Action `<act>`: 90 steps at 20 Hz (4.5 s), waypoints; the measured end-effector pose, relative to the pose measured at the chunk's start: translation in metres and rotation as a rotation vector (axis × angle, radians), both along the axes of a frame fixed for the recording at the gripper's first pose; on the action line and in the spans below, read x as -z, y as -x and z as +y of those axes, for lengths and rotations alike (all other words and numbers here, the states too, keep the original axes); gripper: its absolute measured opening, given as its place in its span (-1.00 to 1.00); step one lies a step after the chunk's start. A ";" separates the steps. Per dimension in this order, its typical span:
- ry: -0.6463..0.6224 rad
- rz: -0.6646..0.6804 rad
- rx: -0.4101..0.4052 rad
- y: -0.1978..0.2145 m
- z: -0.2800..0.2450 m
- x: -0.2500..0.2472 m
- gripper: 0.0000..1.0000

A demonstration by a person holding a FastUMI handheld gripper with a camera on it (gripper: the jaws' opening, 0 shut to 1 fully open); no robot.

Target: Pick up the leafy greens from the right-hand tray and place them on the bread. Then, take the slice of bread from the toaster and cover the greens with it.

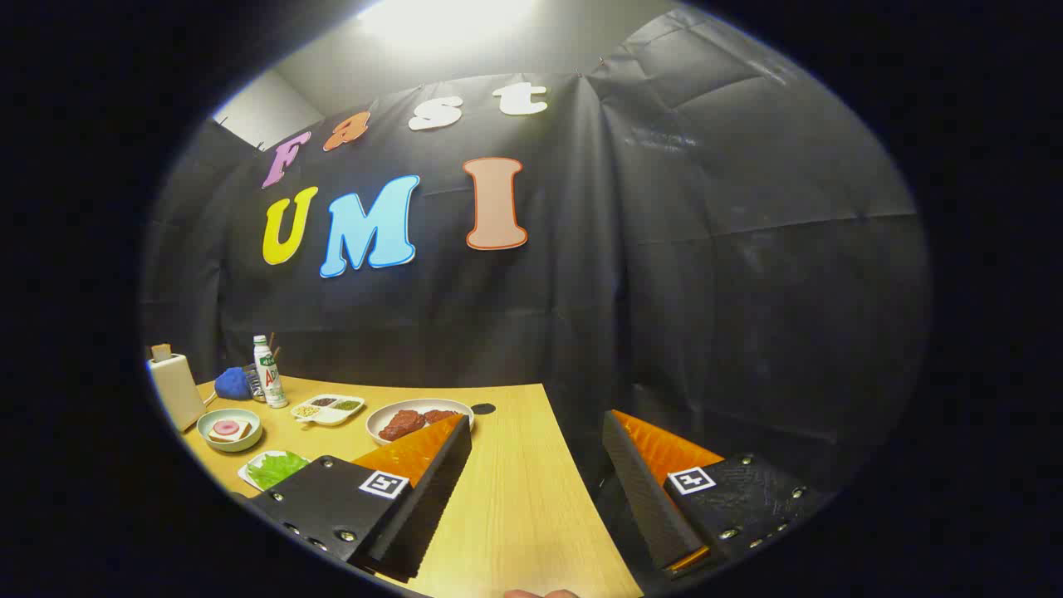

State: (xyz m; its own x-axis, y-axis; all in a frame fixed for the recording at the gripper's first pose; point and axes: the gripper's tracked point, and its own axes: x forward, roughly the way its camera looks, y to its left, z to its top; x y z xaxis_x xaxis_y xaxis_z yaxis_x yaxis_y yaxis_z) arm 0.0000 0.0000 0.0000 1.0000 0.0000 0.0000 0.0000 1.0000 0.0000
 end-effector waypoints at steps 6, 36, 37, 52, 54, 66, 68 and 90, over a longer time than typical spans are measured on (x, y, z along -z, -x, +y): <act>-0.034 0.001 -0.075 0.044 0.075 -0.006 0.95; 0.135 0.304 -0.301 0.021 0.235 0.111 0.96; 0.135 0.323 -0.304 0.019 0.238 0.117 0.96; 0.235 0.494 -0.300 -0.006 0.255 0.157 -0.30; 0.221 0.454 -0.309 -0.007 0.259 0.148 -0.30; 0.096 0.417 -0.450 0.005 0.280 0.106 -0.92; 0.104 0.399 -0.453 0.006 0.283 0.095 -0.93; 0.154 0.286 -0.559 0.011 0.363 0.017 -0.92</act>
